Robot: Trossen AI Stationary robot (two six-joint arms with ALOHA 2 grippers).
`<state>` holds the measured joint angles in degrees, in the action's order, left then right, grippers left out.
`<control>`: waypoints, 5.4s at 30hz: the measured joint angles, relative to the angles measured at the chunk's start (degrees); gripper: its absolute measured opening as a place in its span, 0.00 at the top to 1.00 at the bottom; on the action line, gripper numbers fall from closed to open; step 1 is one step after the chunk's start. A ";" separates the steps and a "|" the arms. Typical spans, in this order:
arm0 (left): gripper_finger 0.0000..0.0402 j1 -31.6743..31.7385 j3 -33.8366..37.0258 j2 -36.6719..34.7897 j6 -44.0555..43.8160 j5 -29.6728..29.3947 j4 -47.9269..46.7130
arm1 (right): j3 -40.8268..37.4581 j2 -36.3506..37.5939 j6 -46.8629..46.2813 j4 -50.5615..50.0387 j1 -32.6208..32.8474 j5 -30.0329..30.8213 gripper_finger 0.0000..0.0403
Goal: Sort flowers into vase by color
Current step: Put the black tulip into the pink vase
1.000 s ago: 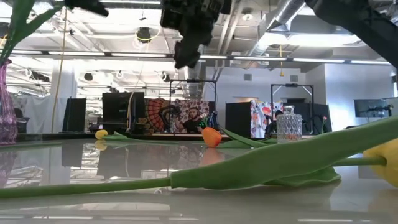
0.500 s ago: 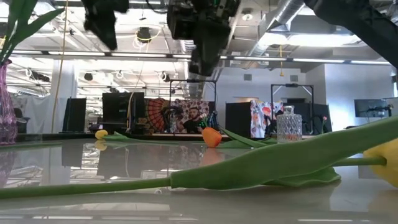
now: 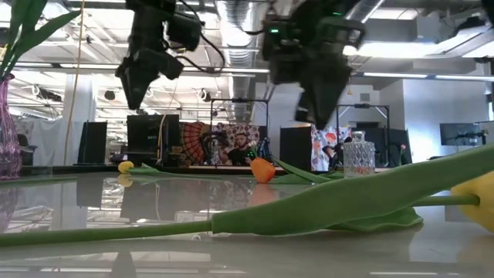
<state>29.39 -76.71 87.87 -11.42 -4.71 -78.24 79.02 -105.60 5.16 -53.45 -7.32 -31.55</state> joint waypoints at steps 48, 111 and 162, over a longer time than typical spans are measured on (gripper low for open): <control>0.65 -13.29 28.01 7.70 -27.02 10.06 17.02 | -36.34 18.78 3.93 25.86 13.91 4.48 0.73; 1.00 -9.14 -25.46 7.77 -12.22 13.27 24.96 | -17.91 18.71 38.80 29.09 14.48 32.57 0.73; 0.80 -7.68 -26.08 4.28 -1.01 9.10 16.30 | -16.58 5.68 81.72 59.26 13.12 58.57 0.94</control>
<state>21.71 -102.78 92.15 -12.42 4.38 -61.94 62.44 -99.92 86.87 5.81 5.80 27.02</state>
